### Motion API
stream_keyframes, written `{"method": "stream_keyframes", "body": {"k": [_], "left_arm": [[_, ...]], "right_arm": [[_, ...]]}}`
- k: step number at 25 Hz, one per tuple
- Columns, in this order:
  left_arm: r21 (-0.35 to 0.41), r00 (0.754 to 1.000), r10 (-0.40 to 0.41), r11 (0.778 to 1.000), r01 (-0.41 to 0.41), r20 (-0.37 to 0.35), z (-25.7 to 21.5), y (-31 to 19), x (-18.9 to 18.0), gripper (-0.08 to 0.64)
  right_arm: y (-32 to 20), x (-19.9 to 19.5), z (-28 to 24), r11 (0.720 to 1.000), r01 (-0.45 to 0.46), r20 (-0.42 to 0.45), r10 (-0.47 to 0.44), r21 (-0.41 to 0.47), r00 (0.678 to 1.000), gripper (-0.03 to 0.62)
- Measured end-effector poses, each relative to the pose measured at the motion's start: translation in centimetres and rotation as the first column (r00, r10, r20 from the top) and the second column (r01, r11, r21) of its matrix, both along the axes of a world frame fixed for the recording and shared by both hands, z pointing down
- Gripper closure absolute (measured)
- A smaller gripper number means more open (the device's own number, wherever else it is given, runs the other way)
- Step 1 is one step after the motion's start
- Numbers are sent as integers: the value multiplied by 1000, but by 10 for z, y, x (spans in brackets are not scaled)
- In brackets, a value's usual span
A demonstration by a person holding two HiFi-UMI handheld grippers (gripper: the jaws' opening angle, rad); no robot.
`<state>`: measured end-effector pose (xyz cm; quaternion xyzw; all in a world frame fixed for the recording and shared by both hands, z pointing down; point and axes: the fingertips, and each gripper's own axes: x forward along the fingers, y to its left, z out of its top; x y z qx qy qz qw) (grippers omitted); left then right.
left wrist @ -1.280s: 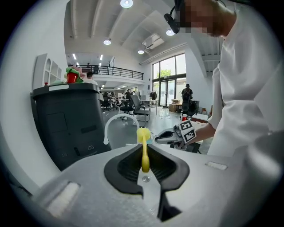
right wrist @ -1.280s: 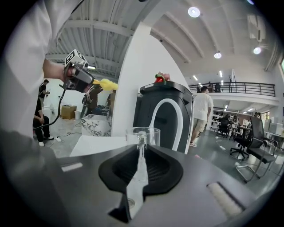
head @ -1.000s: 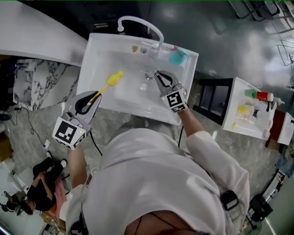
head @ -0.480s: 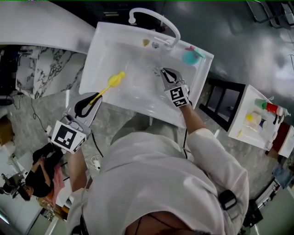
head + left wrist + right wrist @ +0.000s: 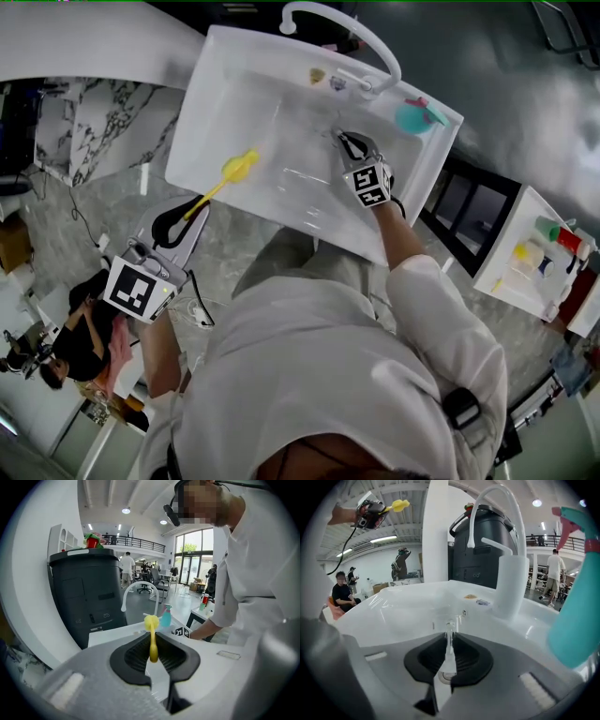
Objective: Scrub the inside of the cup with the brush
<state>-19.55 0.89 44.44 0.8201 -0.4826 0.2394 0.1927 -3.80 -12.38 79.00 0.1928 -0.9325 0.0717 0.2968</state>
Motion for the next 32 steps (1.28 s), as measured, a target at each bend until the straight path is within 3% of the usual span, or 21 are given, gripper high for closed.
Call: {"method": "stream_keyframes", "body": {"k": [7,23,32], "left_arm": [[-11,999,-30,1000,30,-25,10,0,-5,520],[-27,998,-27,999,25,-62,23,-17,-4,520],[-10,995,31,999,-32,-91,30,-35,10,520]], "right_arm": [[-1,-9,31,1000,18,-27,-19,-26,999,568],[-1,-13,54,1000,5,13,-5,16,1000,568],[2,9,57,998,-45,-9,45,38,999,565]]}}
